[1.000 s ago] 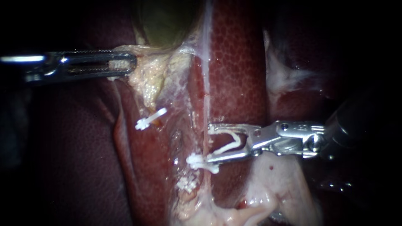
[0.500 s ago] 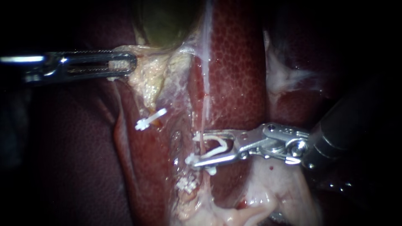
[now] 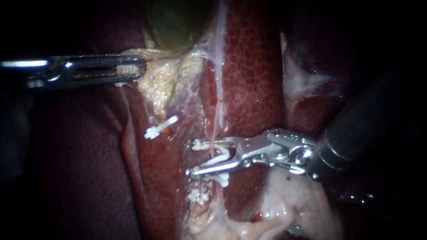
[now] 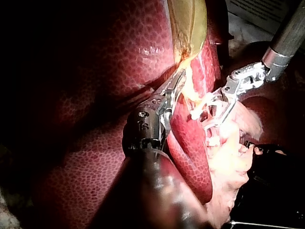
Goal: Clipping third clip right tube
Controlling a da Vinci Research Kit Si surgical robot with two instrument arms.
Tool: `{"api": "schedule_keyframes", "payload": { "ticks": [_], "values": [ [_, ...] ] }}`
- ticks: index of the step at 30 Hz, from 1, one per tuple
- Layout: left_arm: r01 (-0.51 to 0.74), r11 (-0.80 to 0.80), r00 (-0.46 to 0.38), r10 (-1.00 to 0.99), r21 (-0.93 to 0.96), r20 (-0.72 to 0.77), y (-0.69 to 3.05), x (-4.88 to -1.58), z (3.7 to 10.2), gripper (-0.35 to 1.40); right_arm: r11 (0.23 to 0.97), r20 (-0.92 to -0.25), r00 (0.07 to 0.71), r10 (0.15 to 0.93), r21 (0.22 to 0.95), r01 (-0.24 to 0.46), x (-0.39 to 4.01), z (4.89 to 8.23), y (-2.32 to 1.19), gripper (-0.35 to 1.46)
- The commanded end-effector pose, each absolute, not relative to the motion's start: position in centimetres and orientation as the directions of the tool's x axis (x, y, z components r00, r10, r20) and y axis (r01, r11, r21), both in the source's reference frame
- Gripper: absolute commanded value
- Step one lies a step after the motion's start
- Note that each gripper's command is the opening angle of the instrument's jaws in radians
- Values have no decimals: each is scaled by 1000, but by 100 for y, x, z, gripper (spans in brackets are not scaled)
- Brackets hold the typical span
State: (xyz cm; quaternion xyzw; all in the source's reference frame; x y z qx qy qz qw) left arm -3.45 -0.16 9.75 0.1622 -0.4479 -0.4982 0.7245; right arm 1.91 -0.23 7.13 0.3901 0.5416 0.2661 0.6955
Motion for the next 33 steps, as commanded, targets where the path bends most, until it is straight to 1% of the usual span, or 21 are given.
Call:
{"api": "schedule_keyframes", "payload": {
  "ticks": [1, 7, 10, 14, 16, 19, 21, 28, 33],
  "values": [
    [577, 451, 102, -867, 681, 487, -16, -345, 975, -35, 548, -540, 273, 796, 835, 54, 190, 713, -22, 53],
    [577, 451, 102, -867, 681, 487, -16, -345, 975, -35, 523, -516, 267, 814, 851, 51, 185, 715, -19, 45],
    [577, 451, 102, -867, 681, 488, -16, -345, 975, -35, 506, -503, 252, 827, 861, 56, 180, 716, -16, 36],
    [577, 451, 102, -867, 681, 488, -16, -345, 976, -35, 486, -482, 254, 839, 873, 51, 175, 717, -14, 23],
    [577, 451, 102, -867, 681, 488, -17, -346, 976, -35, 481, -477, 254, 841, 875, 51, 174, 718, -13, 20],
    [578, 451, 102, -867, 680, 488, -17, -346, 976, -35, 456, -451, 255, 855, 889, 44, 172, 719, -12, 13],
    [578, 451, 102, -867, 680, 488, -17, -346, 976, -35, 435, -430, 256, 866, 899, 38, 170, 720, -12, 2],
    [578, 451, 102, -867, 680, 488, -17, -346, 975, -35, 430, -425, 257, 868, 902, 38, 168, 719, -13, -35],
    [578, 451, 102, -867, 680, 488, -17, -346, 975, -35, 428, -423, 259, 868, 903, 41, 166, 718, -10, -35]
  ]
}}
